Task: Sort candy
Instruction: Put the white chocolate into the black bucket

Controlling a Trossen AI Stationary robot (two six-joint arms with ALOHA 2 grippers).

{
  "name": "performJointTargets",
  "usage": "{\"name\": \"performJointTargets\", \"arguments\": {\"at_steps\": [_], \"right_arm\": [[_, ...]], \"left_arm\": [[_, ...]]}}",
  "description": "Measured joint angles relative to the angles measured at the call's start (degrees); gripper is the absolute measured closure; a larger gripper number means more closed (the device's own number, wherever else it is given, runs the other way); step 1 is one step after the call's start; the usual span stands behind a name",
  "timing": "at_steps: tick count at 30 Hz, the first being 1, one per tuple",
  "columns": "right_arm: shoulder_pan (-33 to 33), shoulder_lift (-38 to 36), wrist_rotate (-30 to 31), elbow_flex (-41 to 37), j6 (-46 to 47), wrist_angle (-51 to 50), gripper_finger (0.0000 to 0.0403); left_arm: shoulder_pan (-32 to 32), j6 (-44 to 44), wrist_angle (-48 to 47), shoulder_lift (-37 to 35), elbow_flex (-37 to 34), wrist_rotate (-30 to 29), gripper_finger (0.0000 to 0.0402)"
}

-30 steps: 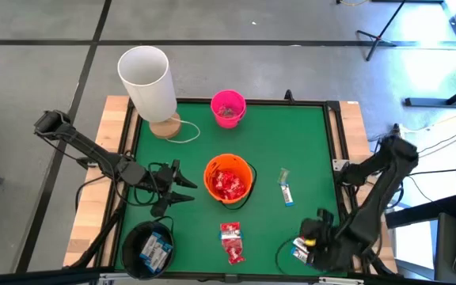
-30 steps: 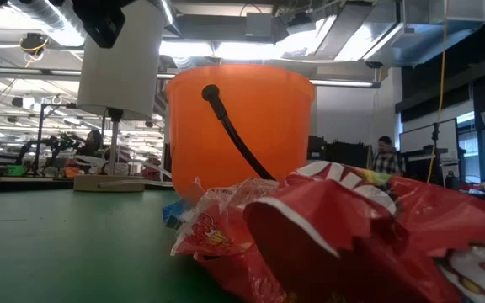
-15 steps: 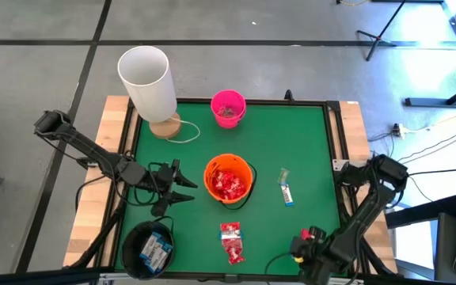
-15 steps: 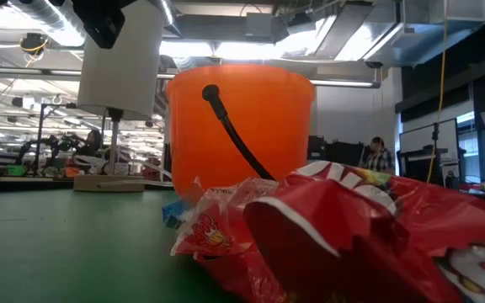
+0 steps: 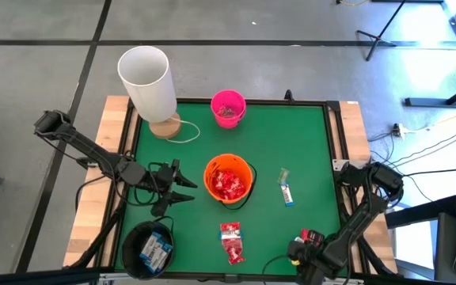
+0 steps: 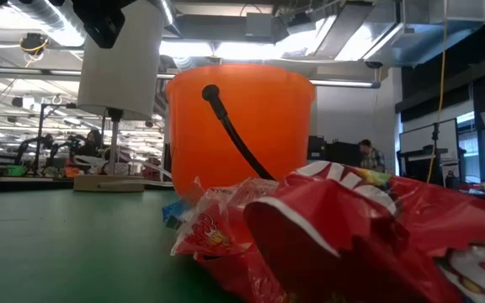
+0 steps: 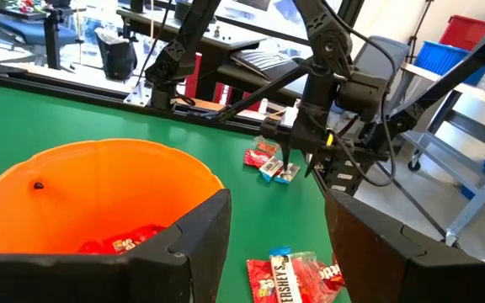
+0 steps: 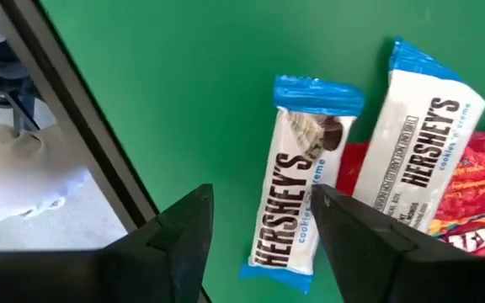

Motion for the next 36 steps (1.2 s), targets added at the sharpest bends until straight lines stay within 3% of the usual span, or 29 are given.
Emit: {"name": "performJointTargets", "arguments": {"at_steps": [11,21,31,36], "right_arm": [[-0.1,-0.1,-1.5,-4.5,3.2,-0.3,0.0211],[0.0,-2.2,-1.1,-4.8,3.2,-2.2,0.0326],[-1.3,-5.1,2.0,-4.3,3.1,-3.2,0.0327],[-2.1,-6.9,7.2,-1.2,0.4,-4.0,0.0322]], "left_arm": [[0.0,0.0,0.0,0.0,0.0,0.1,0.0218],[0.0,0.0,0.0,0.0,0.0,-0.1,0.0218],[0.0,-0.1,0.0,0.0,0.0,-0.1,0.0218],[0.0,-0.2,0.0,0.0,0.0,-0.1,0.0218]]}}
